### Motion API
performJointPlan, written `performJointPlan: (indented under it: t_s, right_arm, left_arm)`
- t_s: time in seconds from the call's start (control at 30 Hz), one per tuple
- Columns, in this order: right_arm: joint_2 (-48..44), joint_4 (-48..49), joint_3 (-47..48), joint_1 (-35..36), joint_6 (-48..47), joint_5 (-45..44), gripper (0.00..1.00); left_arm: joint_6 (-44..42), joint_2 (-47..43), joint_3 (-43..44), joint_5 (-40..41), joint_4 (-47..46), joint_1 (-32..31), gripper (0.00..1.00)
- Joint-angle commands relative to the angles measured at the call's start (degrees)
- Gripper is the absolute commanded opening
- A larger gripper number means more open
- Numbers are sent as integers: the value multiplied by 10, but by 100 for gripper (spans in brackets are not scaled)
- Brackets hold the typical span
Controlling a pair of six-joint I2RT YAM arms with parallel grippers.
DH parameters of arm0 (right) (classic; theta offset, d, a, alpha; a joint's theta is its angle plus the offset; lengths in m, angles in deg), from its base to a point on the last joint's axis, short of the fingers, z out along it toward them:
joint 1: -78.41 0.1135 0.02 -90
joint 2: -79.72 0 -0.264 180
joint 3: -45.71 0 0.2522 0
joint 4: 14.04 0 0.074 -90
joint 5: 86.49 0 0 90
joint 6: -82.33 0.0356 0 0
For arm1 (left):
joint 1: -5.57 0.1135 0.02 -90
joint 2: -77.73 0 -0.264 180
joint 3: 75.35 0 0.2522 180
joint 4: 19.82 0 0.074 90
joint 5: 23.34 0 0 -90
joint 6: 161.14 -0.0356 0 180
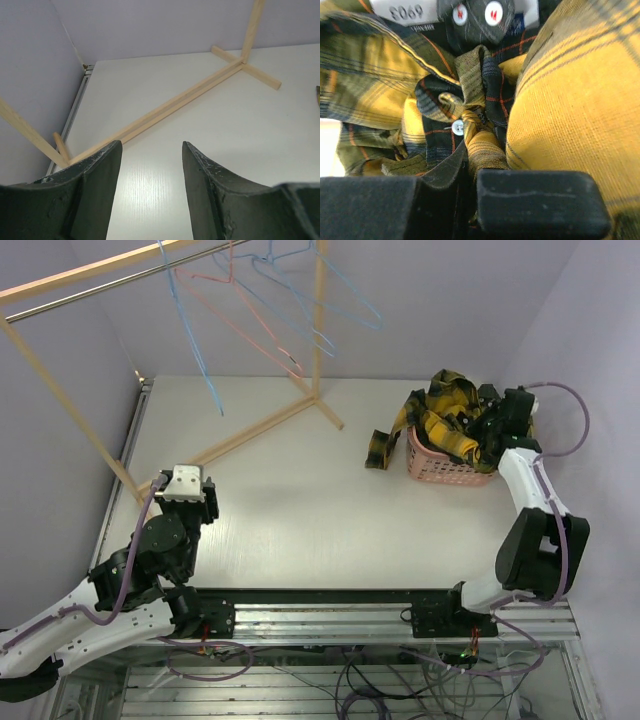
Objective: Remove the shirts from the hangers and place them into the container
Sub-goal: Adjust the shirt in the bin.
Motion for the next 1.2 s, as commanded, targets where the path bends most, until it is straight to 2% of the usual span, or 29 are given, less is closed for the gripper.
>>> performJointPlan:
  t_s: [0.0,0.03,0.13,0.3,0.63,0.77,0.97,1.17]
  right_arm:
    - [74,14,-51,0,5,74,0]
    - [90,16,-59,0,1,83,2]
    - [125,6,-71,0,-11,89,17]
    - [110,-13,-59,0,-30,69,34]
    - [-4,-84,48,11,-51,40,54]
    - [-37,-95,88,34,-59,31,58]
    - [-39,-135,167,100,-94,-18,57]
    - [-28,-127,163,221,-102,-39,57]
  left_arm:
    - [6,-8,-1,-14,7,3,62]
    - [7,-8,0,-13,9,3,61]
    - [8,-12,-2,-14,9,4,62]
    - [5,-12,-4,-18,3,4,63]
    - [6,-9,-3,-25,3,5,65]
    - [6,-10,-3,-26,4,5,65]
    - [8,-17,-2,-26,7,5,65]
    - [10,-21,-1,-25,9,6,64]
